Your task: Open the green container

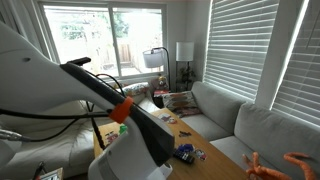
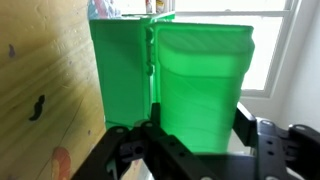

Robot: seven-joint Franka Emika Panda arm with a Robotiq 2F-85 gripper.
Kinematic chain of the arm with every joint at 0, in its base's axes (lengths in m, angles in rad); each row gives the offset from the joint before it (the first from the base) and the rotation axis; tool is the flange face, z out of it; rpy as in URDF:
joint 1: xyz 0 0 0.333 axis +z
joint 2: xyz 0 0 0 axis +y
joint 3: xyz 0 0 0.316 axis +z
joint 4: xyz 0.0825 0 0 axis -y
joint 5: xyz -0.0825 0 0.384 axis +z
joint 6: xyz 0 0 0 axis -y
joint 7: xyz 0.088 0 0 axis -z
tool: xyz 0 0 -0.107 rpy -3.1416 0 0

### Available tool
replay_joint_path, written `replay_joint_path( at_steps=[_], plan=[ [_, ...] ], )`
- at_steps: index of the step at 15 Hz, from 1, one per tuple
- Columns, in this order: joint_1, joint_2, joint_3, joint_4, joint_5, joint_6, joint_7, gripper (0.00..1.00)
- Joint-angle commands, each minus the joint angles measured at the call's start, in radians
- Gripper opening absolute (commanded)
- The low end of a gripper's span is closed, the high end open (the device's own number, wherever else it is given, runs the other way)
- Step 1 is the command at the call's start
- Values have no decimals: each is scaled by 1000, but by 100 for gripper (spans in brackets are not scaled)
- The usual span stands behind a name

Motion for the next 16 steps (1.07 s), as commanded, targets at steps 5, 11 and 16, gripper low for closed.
replay_joint_path(
  at_steps=[5, 11, 16],
  plan=[
    [-8, 35, 8, 22, -24, -2, 54, 45],
    [-9, 37, 9, 20, -19, 9, 71, 45],
    [-9, 40, 9, 21, -16, 6, 68, 45]
  ],
)
